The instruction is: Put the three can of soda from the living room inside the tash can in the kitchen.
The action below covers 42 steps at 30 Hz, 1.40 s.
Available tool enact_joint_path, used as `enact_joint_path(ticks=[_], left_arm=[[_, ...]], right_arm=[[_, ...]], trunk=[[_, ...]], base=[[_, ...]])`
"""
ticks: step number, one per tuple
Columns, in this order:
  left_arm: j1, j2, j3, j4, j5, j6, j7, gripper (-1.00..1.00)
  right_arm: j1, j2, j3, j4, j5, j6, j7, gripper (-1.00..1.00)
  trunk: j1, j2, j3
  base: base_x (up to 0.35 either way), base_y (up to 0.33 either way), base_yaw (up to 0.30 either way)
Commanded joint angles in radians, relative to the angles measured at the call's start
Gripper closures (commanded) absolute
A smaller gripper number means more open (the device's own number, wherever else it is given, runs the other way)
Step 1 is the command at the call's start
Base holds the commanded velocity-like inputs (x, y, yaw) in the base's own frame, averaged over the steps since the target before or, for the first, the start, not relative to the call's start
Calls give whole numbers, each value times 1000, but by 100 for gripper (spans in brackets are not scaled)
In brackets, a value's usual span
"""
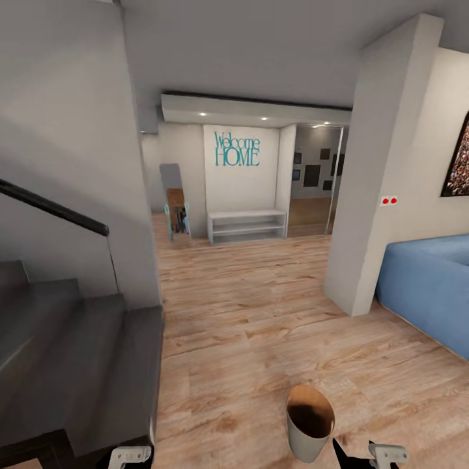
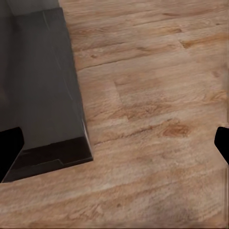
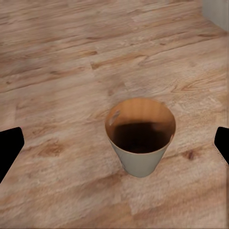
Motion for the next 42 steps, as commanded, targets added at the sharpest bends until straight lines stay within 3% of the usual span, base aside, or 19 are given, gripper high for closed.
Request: enact_joint_path(ticks=[1,28,42], left_arm=[[0,0,-1,4,0,0,0,-100],[0,-1,-1,22,0,0,1,-100],[0,-1,1,21,1,0,1,-100]], right_arm=[[0,0,0,0,0,0,0,-100],[0,3,11,0,9,1,-1,-100],[0,6,14,3,12,2,-10,-100]], trunk=[[0,0,0],[0,0,0],[0,0,0]], base=[[150,-228,0],[134,-256,3],[104,-239,203]])
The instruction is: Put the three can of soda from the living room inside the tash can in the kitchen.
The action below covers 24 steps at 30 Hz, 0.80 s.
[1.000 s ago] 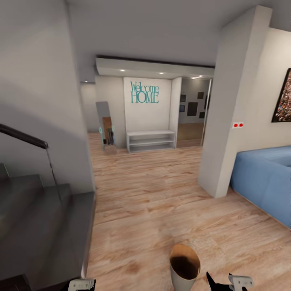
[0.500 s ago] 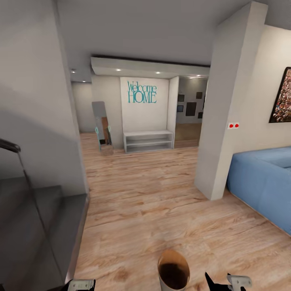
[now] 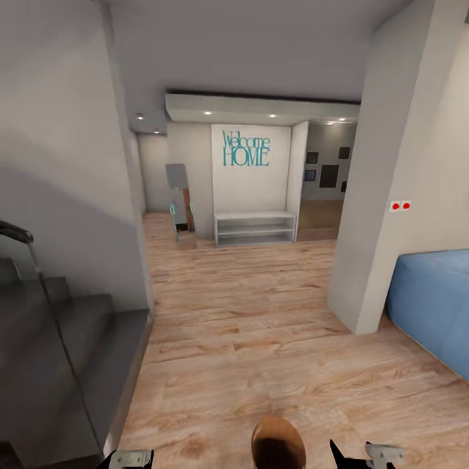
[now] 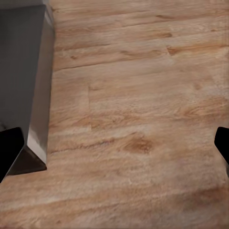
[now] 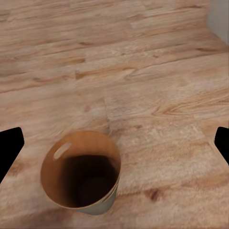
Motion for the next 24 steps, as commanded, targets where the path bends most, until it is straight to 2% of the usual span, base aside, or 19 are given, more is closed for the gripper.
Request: enact_joint_path(ticks=[1,19,24], left_arm=[[0,0,0,0,0,0,0,-100],[0,-2,0,0,2,0,0,-100],[0,-2,0,0,2,0,1,-100]], right_arm=[[0,0,0,0,0,0,0,-100],[0,0,5,11,1,2,-4,-100],[0,0,18,21,1,2,-5,-100]], trunk=[[0,0,0],[0,0,0],[0,0,0]], base=[[85,-237,245],[27,-257,248],[1,-233,248]])
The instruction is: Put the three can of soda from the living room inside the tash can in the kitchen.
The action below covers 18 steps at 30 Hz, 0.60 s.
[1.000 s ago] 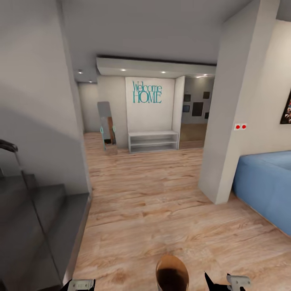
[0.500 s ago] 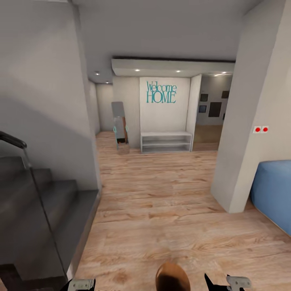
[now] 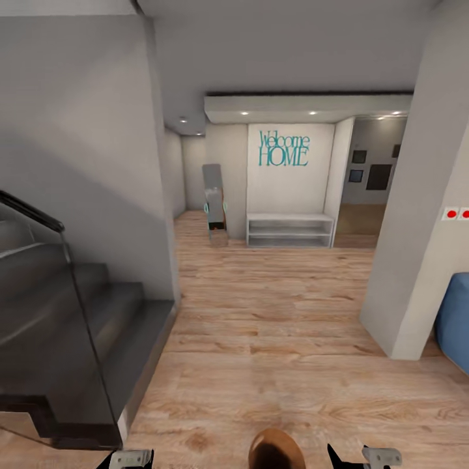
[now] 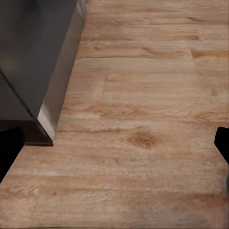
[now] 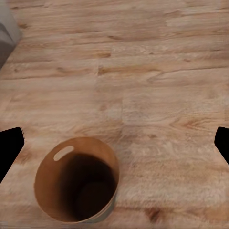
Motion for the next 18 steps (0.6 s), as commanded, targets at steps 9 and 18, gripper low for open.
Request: enact_joint_path(ticks=[9,18], left_arm=[[0,0,0,1,-1,0,0,-100],[0,0,0,1,0,0,0,-100]], right_arm=[[0,0,7,9,0,0,-1,-100],[0,-1,8,11,1,0,0,-100]], trunk=[[0,0,2],[0,0,4]], base=[[0,-216,248],[0,-156,188]])
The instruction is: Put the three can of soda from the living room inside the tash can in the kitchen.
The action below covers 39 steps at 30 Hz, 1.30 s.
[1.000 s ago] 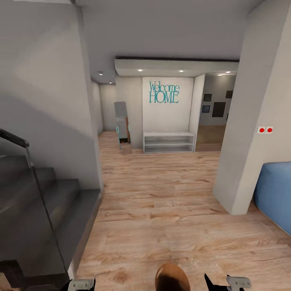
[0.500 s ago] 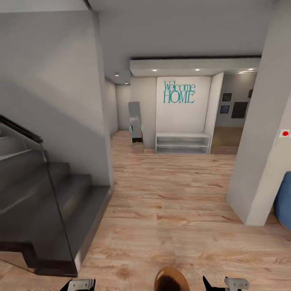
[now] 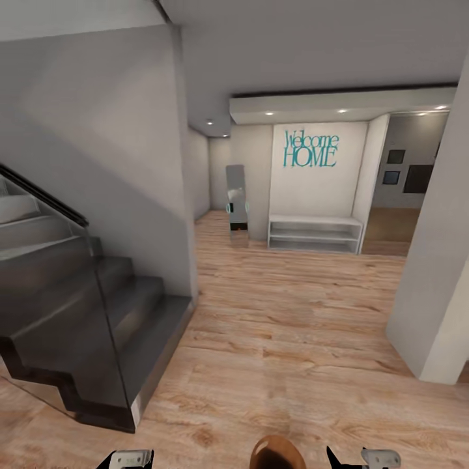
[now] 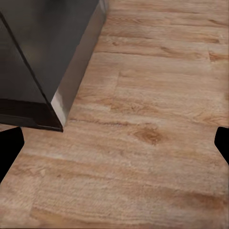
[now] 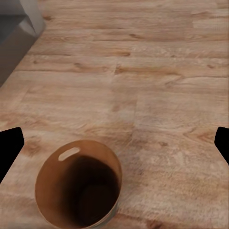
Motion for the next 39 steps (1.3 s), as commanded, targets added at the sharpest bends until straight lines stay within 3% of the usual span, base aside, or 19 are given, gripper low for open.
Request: enact_joint_path(ticks=[1,11,14,17,18,25,26,28,32,34,37,39], left_arm=[[0,0,0,0,0,0,0,-100],[0,-1,0,-1,0,0,0,-100],[0,-1,0,-1,1,0,0,-100],[0,-1,-1,0,0,0,0,-100],[0,-2,-4,0,-1,0,0,-100],[0,-2,-6,1,-1,0,0,-100],[0,-2,-6,1,-1,0,-1,-100],[0,-2,-6,1,-1,0,-1,-100],[0,-2,-6,1,-1,0,-1,-100],[0,-3,-6,1,-2,0,0,-100],[0,-3,-6,1,-2,0,0,-100],[0,-4,-6,1,-2,0,0,-100]], right_arm=[[0,0,0,0,0,0,0,-100],[-2,0,-1,9,-2,5,3,-100],[-10,1,0,3,0,40,3,-100],[-29,-1,13,-2,2,125,3,-100],[-137,-6,34,-6,3,315,1,-100],[-341,-3,64,5,17,622,-9,-100],[-398,-2,77,20,20,680,-11,-100],[-450,0,96,47,23,719,-15,-100],[-593,3,169,194,25,771,-70,-100],[-697,1,198,340,24,779,-118,-100],[-804,-3,217,527,28,770,-157,-100],[-833,-3,223,581,29,757,-167,-100]], trunk=[[0,0,0],[0,0,0],[0,0,0],[0,0,0],[0,0,0],[0,0,0],[0,0,0],[0,0,0],[0,0,0],[0,0,0],[0,0,0],[0,0,0]], base=[[0,-90,88],[0,-29,29],[0,-3,3],[0,-2,2],[0,0,0],[0,0,0],[0,0,0],[0,0,0],[0,0,0],[0,0,0],[0,0,0],[0,0,0]])
